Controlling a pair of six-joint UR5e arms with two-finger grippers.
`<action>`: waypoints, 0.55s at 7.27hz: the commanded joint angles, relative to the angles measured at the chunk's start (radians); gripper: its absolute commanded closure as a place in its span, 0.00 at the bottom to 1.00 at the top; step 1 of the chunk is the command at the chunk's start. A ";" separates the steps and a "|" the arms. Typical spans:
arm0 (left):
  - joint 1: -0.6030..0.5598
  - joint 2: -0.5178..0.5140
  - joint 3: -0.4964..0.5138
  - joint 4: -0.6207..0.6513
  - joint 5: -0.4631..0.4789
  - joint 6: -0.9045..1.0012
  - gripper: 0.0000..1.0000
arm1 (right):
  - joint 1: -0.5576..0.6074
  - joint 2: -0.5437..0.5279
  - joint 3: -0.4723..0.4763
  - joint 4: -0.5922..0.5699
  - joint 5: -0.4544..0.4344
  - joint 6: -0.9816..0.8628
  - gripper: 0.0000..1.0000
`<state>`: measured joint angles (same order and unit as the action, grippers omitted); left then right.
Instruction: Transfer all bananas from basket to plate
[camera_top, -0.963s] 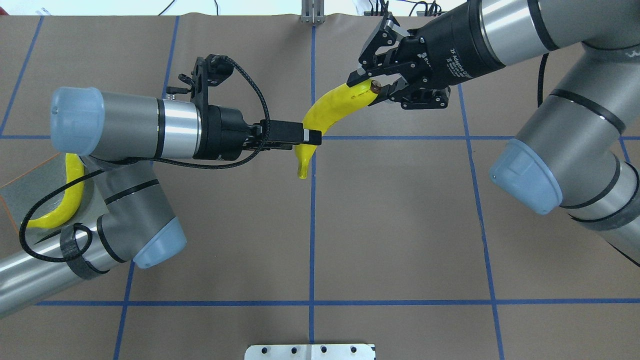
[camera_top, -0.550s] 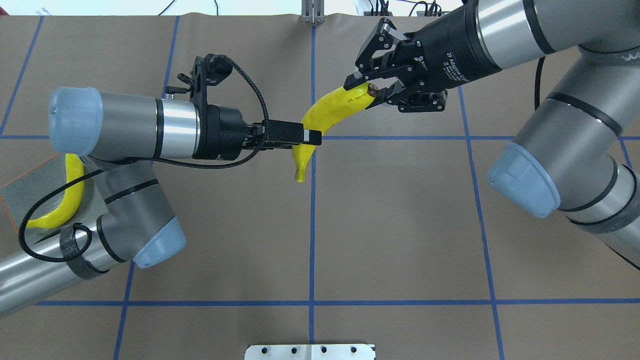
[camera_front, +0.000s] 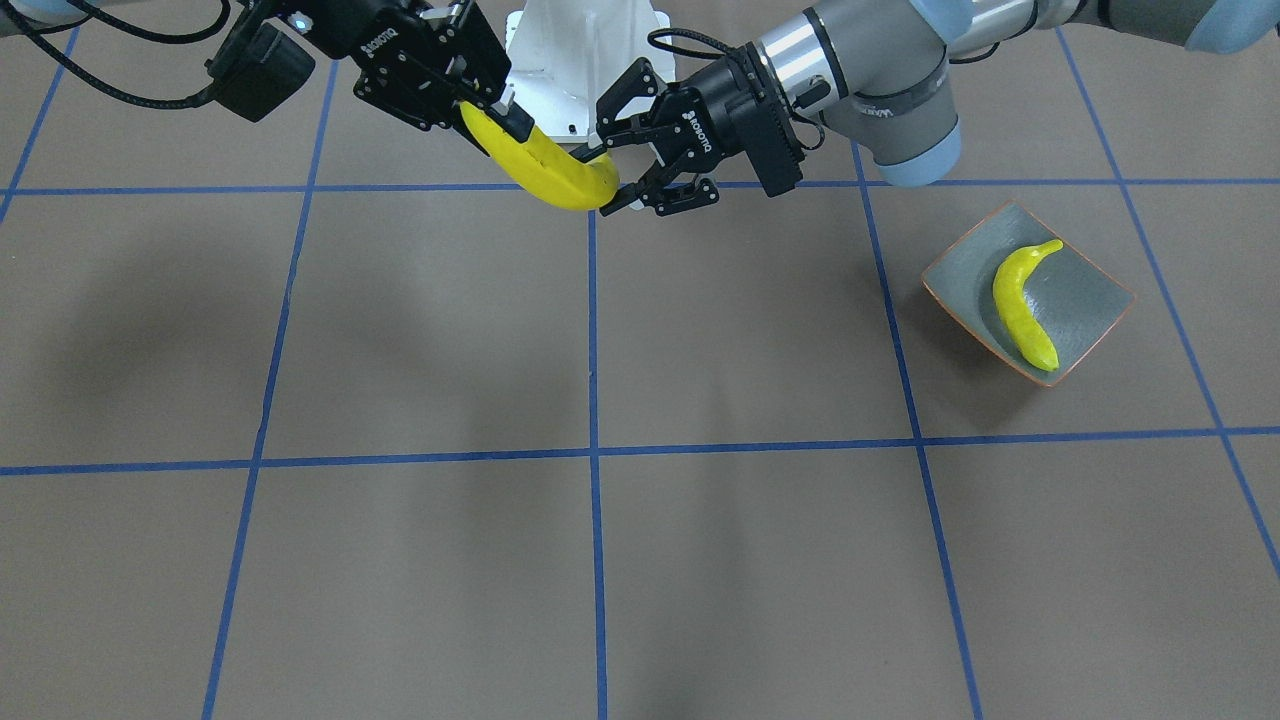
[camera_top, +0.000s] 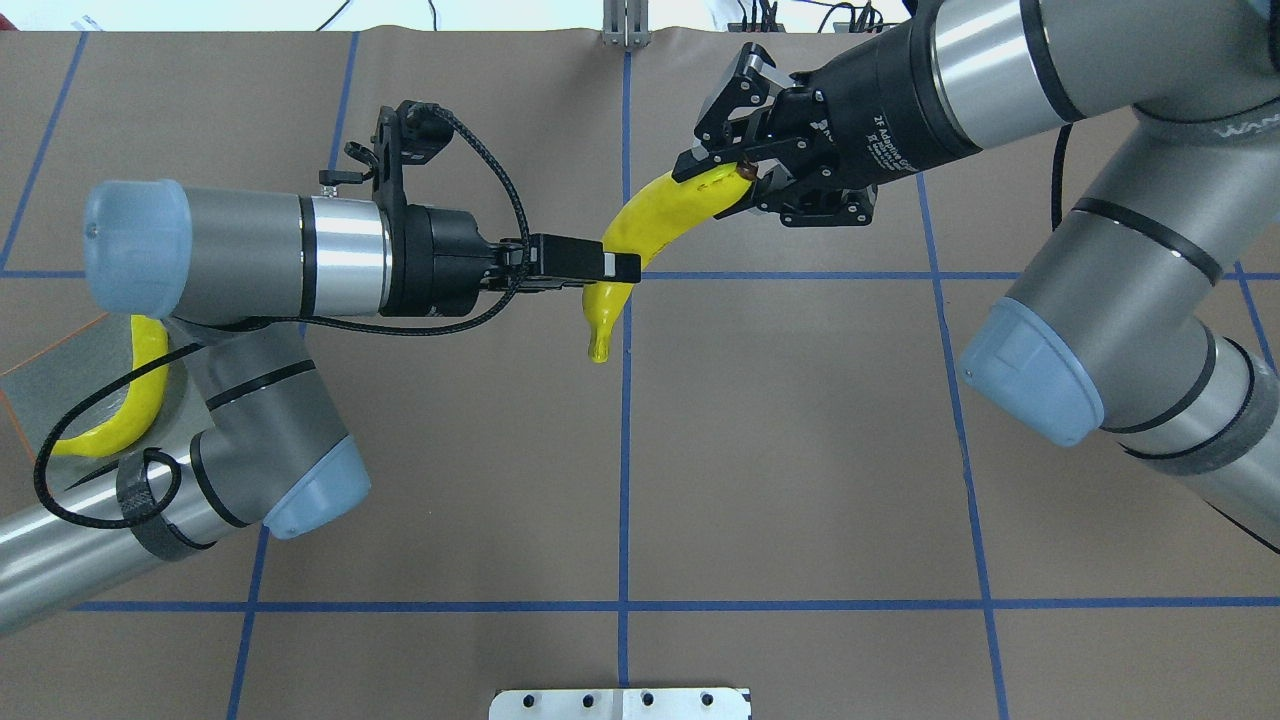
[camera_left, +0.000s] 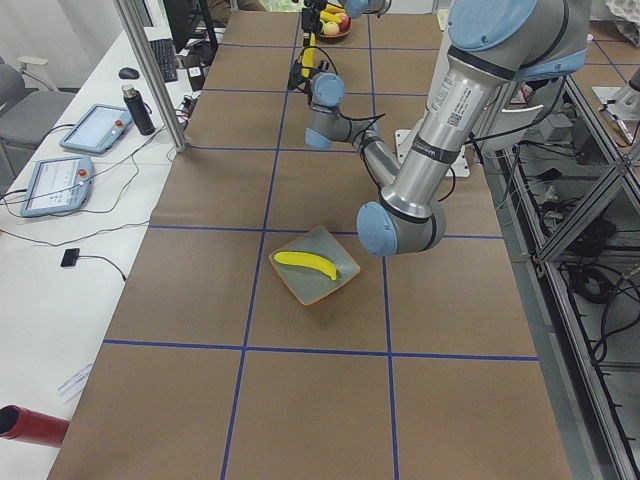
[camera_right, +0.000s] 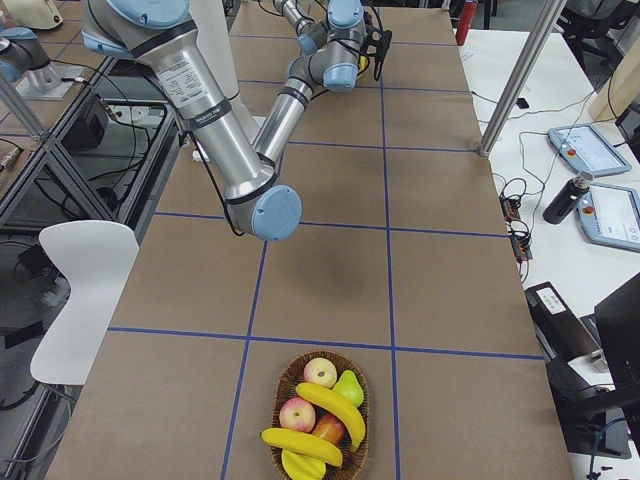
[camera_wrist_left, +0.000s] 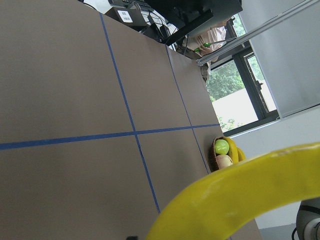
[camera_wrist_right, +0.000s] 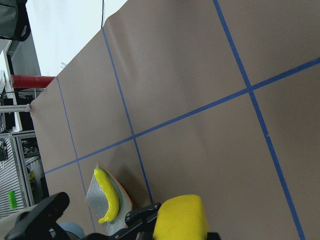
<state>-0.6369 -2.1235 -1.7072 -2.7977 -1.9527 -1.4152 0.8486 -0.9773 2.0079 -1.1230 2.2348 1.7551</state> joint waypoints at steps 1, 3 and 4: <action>0.000 0.008 0.007 -0.005 0.005 0.001 1.00 | -0.006 -0.001 0.002 0.017 -0.037 -0.058 0.00; 0.002 0.020 0.012 -0.002 0.005 0.002 1.00 | 0.007 -0.009 0.009 0.037 -0.038 -0.097 0.00; 0.002 0.031 0.011 -0.005 0.003 0.004 1.00 | 0.018 -0.012 0.009 0.038 -0.038 -0.097 0.00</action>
<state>-0.6356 -2.1036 -1.6967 -2.8010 -1.9486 -1.4126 0.8559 -0.9850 2.0160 -1.0907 2.1972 1.6645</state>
